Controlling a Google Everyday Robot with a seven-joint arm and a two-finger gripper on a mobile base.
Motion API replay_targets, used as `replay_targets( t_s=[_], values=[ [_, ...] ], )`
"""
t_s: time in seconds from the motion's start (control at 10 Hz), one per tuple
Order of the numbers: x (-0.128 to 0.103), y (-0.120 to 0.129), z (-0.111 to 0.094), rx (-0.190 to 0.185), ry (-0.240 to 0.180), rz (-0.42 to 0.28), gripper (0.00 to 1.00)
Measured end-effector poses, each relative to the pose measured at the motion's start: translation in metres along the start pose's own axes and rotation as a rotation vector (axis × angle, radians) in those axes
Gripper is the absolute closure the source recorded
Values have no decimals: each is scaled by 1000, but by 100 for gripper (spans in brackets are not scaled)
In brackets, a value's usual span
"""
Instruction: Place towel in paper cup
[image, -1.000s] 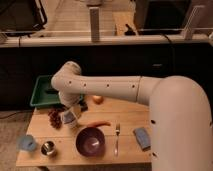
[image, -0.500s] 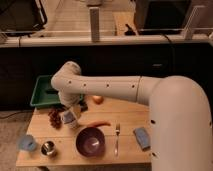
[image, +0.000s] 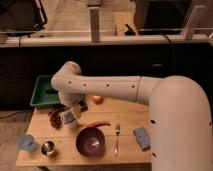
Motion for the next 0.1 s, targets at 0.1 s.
replay_targets(
  t_s=[0.1],
  values=[
    [0,0,0,0,0,0,25]
  ],
)
